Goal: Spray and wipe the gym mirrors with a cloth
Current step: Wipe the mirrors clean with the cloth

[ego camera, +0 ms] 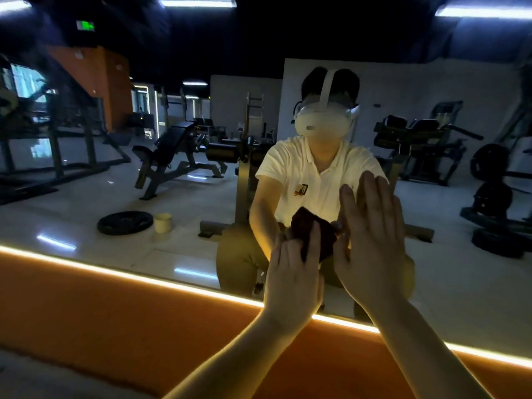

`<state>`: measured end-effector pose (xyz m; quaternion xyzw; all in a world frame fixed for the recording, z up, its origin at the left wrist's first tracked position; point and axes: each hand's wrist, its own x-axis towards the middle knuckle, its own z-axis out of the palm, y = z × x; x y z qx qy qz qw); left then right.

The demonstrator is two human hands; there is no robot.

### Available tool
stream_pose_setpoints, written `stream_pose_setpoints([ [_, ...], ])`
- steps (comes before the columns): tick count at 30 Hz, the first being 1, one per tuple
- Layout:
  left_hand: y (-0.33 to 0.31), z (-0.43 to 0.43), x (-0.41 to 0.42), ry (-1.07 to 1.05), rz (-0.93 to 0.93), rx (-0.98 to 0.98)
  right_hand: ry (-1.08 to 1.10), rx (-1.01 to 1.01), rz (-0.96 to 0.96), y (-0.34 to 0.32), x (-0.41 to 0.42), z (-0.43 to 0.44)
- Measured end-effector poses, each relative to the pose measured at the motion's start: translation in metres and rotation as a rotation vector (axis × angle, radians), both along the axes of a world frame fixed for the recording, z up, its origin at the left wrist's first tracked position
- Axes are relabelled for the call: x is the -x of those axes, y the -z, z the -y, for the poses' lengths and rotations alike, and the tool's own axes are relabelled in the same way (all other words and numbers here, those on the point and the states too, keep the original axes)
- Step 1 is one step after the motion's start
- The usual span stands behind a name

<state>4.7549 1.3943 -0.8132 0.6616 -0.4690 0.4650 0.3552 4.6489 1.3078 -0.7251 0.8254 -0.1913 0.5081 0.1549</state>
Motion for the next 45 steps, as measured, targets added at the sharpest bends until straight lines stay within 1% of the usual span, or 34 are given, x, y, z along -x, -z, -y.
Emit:
stream_pose_setpoints([
  [3,0.003,-0.026,-0.031,-0.029,0.155,-0.120,-0.008,-0.004,0.021,0.006,-0.004,-0.001],
  [7,0.018,-0.085,-0.085,-0.121,0.196,-0.195,-0.003,-0.007,0.042,0.008,-0.007,-0.001],
  [10,0.034,-0.127,-0.116,-0.193,0.174,-0.223,-0.023,-0.006,0.061,0.008,-0.008,-0.001],
  [13,0.051,-0.137,-0.121,-0.249,0.113,-0.249,-0.034,0.015,0.046,0.008,-0.005,0.002],
  [16,0.058,-0.117,-0.102,-0.175,0.162,-0.258,-0.058,0.017,0.001,0.012,0.007,0.006],
  [18,0.052,-0.097,-0.083,-0.110,0.195,-0.255,-0.066,0.043,-0.049,0.003,0.015,0.008],
  [20,0.047,-0.082,-0.060,-0.054,0.175,-0.323,-0.053,0.059,-0.085,-0.006,0.026,0.007],
  [24,0.044,-0.042,-0.018,0.038,0.186,-0.448,0.012,0.006,-0.015,0.014,0.063,0.013],
  [26,0.042,-0.019,-0.003,0.048,0.211,-0.424,-0.007,0.031,0.005,0.020,0.083,0.029],
  [28,0.043,-0.003,0.012,0.064,0.218,-0.453,0.044,0.036,-0.024,0.018,0.098,0.048],
  [31,0.045,0.020,0.031,0.062,0.269,-0.449,0.061,-0.005,0.109,0.005,0.111,0.065],
  [33,0.044,0.033,0.046,0.101,0.280,-0.469,0.049,-0.017,0.138,0.004,0.117,0.070],
  [37,0.031,0.053,0.069,0.158,0.347,-0.432,0.081,-0.015,0.071,0.016,0.123,0.068],
  [40,-0.005,0.065,0.066,0.124,0.355,-0.281,0.115,0.000,-0.004,0.014,0.131,0.071],
  [42,-0.037,0.070,0.059,0.046,0.295,-0.121,0.151,-0.009,-0.017,0.008,0.137,0.075],
  [44,-0.057,0.075,0.056,-0.015,0.182,0.005,0.202,-0.018,0.035,0.001,0.143,0.083],
  [45,-0.060,0.075,0.061,-0.030,0.132,0.035,0.233,-0.039,0.076,-0.002,0.146,0.089],
])
